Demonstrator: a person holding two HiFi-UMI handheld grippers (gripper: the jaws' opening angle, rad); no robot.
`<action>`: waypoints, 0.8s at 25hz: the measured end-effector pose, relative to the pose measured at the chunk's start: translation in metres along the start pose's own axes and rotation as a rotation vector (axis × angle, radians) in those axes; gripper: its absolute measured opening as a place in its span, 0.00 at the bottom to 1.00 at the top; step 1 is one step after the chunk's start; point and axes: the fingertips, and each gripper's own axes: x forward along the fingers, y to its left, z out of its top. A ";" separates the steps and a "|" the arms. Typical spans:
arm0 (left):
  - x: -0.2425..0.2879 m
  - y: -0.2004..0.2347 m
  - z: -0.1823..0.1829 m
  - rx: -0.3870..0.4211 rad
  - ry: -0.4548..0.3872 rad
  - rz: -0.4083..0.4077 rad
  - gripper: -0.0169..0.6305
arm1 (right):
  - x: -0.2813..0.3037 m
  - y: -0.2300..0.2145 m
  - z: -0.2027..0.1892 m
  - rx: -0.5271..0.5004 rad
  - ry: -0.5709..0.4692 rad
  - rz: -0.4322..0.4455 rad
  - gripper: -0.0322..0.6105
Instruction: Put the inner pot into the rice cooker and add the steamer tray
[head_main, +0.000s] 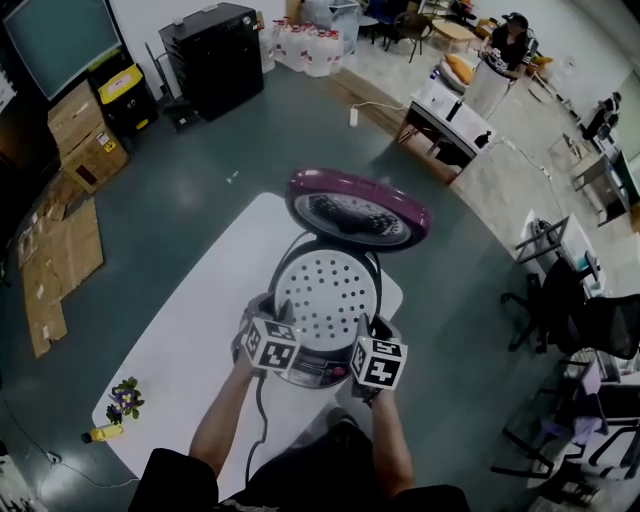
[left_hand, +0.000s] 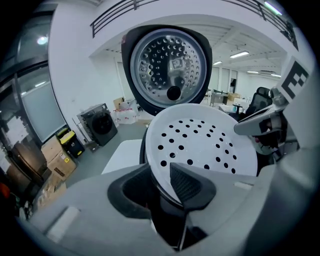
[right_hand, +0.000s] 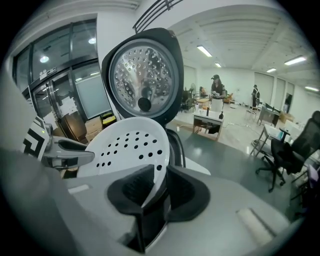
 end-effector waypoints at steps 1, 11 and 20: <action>0.002 0.000 -0.002 -0.001 0.004 0.000 0.23 | 0.002 0.000 -0.001 -0.001 0.004 0.001 0.17; 0.004 0.003 -0.003 0.007 0.013 -0.006 0.23 | 0.007 0.002 -0.002 -0.011 0.003 -0.006 0.18; -0.004 0.014 0.007 -0.042 -0.064 0.041 0.26 | -0.001 0.005 0.011 -0.092 -0.080 0.007 0.31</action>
